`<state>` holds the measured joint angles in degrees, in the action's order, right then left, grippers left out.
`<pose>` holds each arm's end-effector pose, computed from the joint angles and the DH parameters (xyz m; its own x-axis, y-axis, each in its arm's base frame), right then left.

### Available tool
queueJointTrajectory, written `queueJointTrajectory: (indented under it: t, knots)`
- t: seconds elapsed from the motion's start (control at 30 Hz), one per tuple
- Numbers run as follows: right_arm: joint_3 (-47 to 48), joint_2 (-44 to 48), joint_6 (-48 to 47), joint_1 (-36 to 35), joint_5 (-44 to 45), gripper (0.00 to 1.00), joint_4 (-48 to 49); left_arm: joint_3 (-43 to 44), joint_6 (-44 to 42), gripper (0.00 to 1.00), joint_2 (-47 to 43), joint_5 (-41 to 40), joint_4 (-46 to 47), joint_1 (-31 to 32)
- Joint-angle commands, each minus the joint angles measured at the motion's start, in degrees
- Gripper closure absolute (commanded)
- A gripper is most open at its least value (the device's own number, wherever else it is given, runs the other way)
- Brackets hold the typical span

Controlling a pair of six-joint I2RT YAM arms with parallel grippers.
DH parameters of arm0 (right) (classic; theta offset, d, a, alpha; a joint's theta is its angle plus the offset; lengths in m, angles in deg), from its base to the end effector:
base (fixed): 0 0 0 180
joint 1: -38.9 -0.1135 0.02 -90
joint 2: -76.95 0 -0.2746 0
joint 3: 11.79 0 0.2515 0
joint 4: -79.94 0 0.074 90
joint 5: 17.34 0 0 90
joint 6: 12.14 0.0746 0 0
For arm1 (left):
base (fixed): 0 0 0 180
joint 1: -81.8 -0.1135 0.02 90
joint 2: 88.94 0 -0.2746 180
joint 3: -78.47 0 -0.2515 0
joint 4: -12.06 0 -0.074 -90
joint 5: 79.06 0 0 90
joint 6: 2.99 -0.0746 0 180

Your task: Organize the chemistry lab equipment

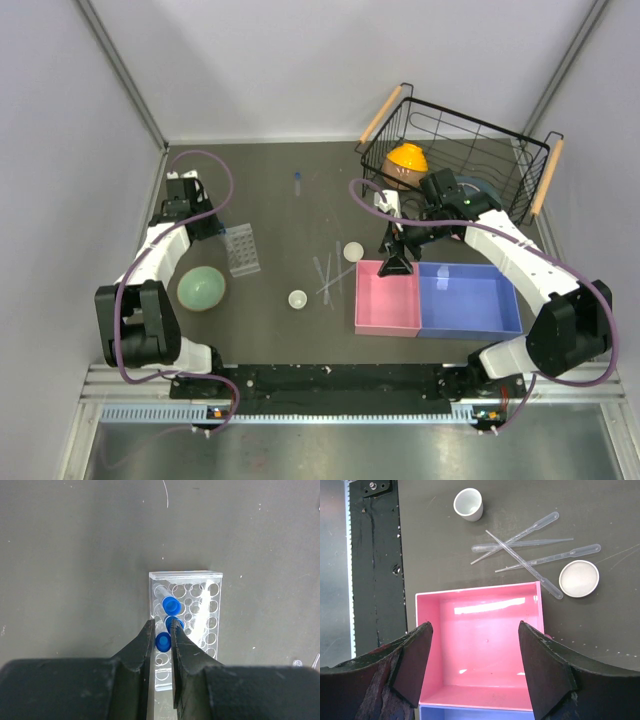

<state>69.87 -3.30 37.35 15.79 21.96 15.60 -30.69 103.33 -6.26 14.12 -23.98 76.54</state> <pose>0.2350 0.1630 0.2824 -0.2508 -0.5544 -0.7936 -0.9673 0.1108 0.2283 0.3297 0.0262 0.2241 -0.6935 -0.3456 -0.6321 -0.2598 0.9384 -0.2280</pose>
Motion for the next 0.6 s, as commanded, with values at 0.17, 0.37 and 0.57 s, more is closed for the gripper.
queueJointTrajectory:
  t: [0.17, 0.37, 0.57]
  knots:
    - [0.70, 0.97, -1.15, 0.26, -2.30, 0.30, 0.97, 0.27, -0.76, 0.69, -0.76, 0.77, -2.46, 0.33]
    - [0.61, 1.32, -1.15, 0.35, -2.04, 0.30, 0.97, 0.36, -0.58, 0.55, -2.69, 1.30, -3.42, 0.25]
    - [0.87, 1.32, -0.89, 0.26, -2.13, 0.30, 0.89, 1.15, -0.94, 0.41, -6.55, 0.78, -5.09, 0.25]
